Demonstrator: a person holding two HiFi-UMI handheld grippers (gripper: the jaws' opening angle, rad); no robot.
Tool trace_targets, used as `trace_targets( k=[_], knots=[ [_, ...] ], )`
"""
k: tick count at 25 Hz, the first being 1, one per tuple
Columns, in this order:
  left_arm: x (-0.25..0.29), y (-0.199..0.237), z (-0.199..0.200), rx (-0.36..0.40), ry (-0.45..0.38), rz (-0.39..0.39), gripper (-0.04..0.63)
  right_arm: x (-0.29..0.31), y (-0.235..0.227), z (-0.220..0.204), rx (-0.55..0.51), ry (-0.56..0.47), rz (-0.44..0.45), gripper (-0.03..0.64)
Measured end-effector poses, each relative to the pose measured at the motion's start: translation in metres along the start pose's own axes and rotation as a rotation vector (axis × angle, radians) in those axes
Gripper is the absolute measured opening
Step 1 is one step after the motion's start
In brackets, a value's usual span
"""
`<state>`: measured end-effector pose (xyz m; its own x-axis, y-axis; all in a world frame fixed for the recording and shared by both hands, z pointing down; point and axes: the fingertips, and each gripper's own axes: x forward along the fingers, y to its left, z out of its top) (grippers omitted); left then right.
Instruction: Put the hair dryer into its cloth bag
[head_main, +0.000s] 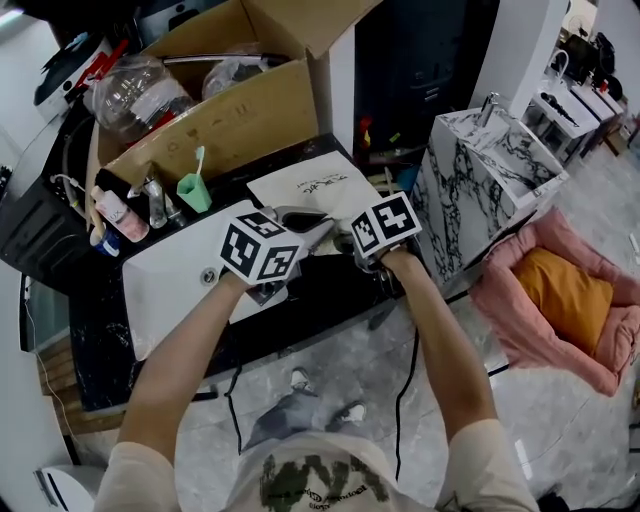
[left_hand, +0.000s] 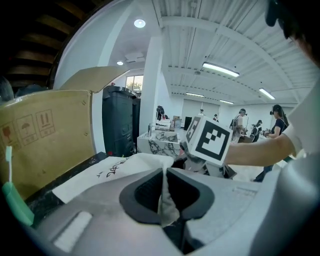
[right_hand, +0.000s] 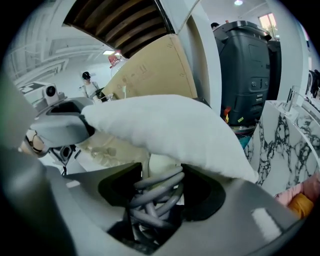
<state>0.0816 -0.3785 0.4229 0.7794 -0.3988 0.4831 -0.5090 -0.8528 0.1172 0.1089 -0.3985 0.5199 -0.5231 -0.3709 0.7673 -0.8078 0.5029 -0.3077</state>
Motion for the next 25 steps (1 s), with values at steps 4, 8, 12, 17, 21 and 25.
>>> trace_targets(
  k=[4, 8, 12, 17, 21, 25],
  knots=[
    [0.000, -0.002, -0.002, -0.010, -0.006, -0.013, 0.029, 0.004, -0.004, 0.007, 0.036, -0.020, 0.004, 0.252],
    [0.000, -0.006, -0.003, 0.011, -0.005, -0.025, 0.029, 0.007, -0.004, 0.016, 0.062, -0.039, 0.011, 0.252],
    [0.001, -0.009, -0.004, -0.011, -0.015, -0.046, 0.029, 0.012, -0.005, 0.023, 0.113, -0.059, 0.019, 0.252],
    [-0.001, -0.007, -0.007, -0.032, -0.024, -0.034, 0.029, 0.021, -0.007, 0.027, 0.148, -0.091, 0.006, 0.252],
    [-0.004, -0.004, -0.005, -0.040, -0.035, -0.023, 0.029, 0.025, -0.009, 0.032, 0.167, -0.121, -0.008, 0.252],
    [-0.005, -0.002, -0.007, -0.036, -0.033, -0.016, 0.029, 0.029, -0.013, 0.032, 0.151, -0.128, -0.032, 0.252]
  ],
)
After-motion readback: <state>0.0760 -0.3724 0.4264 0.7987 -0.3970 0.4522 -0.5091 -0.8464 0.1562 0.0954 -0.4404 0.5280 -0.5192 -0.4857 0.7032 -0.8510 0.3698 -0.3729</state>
